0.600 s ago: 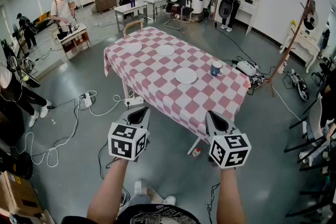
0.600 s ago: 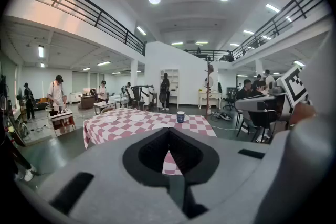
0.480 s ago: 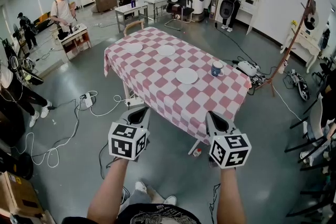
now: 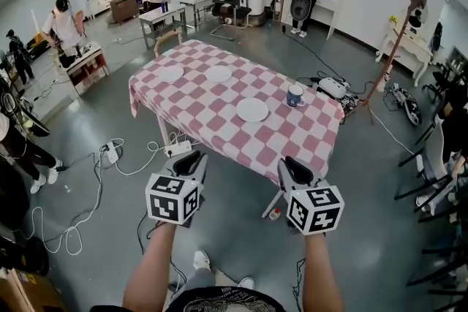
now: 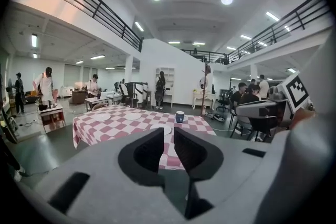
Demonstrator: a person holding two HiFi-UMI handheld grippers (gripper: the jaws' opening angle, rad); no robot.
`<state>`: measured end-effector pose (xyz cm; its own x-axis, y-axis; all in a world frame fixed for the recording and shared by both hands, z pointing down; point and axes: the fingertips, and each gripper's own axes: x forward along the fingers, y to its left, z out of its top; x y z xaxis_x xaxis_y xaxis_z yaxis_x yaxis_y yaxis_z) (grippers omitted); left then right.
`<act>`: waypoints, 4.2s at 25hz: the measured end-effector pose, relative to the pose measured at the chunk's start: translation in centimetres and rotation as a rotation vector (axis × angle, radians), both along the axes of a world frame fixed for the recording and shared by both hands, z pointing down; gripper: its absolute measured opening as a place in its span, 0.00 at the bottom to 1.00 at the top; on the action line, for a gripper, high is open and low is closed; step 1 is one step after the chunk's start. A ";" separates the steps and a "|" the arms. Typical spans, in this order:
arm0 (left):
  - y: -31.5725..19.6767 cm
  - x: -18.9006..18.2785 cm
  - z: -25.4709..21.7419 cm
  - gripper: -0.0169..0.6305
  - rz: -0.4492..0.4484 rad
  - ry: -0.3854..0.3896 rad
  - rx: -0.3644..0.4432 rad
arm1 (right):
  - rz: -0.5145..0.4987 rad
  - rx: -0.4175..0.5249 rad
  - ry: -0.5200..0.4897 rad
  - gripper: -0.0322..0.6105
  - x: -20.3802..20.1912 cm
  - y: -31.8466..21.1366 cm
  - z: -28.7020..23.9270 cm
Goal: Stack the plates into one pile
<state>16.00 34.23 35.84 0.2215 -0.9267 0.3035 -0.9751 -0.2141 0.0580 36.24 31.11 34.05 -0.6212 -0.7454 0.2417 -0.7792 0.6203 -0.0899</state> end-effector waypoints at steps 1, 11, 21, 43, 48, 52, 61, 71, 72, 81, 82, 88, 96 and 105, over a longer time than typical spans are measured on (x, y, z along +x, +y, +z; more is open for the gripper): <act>-0.8 -0.6 0.1 0.13 0.009 0.002 -0.003 | 0.011 -0.003 0.000 0.15 -0.5 -0.6 0.1; -8.4 -5.6 1.0 0.25 0.134 0.027 -0.029 | 0.139 -0.029 0.007 0.29 -5.1 -5.1 0.5; -12.4 -9.3 2.3 0.38 0.238 0.079 -0.055 | 0.237 -0.045 0.031 0.36 -9.0 -6.7 0.7; -25.8 -9.0 3.9 0.42 0.263 0.055 -0.057 | 0.282 -0.088 0.002 0.43 -8.8 -19.5 3.8; -33.1 -7.4 4.2 0.42 0.264 0.044 -0.065 | 0.282 -0.105 0.003 0.43 -7.3 -26.7 4.5; -38.5 -5.5 4.6 0.42 0.272 0.045 -0.075 | 0.287 -0.115 0.010 0.43 -5.5 -32.3 4.6; -45.9 -2.9 4.9 0.42 0.292 0.020 -0.078 | 0.328 -0.148 0.002 0.43 -2.1 -38.7 5.8; -49.4 -2.9 5.6 0.43 0.351 0.018 -0.099 | 0.378 -0.180 -0.009 0.44 -2.1 -40.9 7.1; -49.7 -2.8 5.9 0.43 0.365 0.017 -0.105 | 0.393 -0.180 -0.011 0.44 -2.0 -41.0 7.2; -52.0 -1.6 8.9 0.43 0.517 0.036 -0.205 | 0.469 -0.261 -0.028 0.48 -2.8 -41.9 9.8; -52.1 -1.5 9.5 0.45 0.533 0.045 -0.227 | 0.472 -0.279 -0.032 0.48 -2.9 -42.0 10.3; -52.0 -0.8 14.2 0.45 0.603 0.112 -0.413 | 0.478 -0.401 -0.088 0.48 -3.4 -42.0 13.9; -50.9 -0.1 19.6 0.45 0.656 0.231 -0.631 | 0.437 -0.584 -0.136 0.48 -4.5 -40.8 19.6; -48.6 0.1 23.9 0.45 0.675 0.263 -0.818 | 0.388 -0.754 -0.196 0.45 -5.8 -38.9 24.3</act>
<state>16.07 -14.32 59.71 0.7568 -0.1294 0.6407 -0.6072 -0.5021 0.6158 30.43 -7.81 58.38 -0.4385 -0.5971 0.6717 -0.8507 0.0346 -0.5245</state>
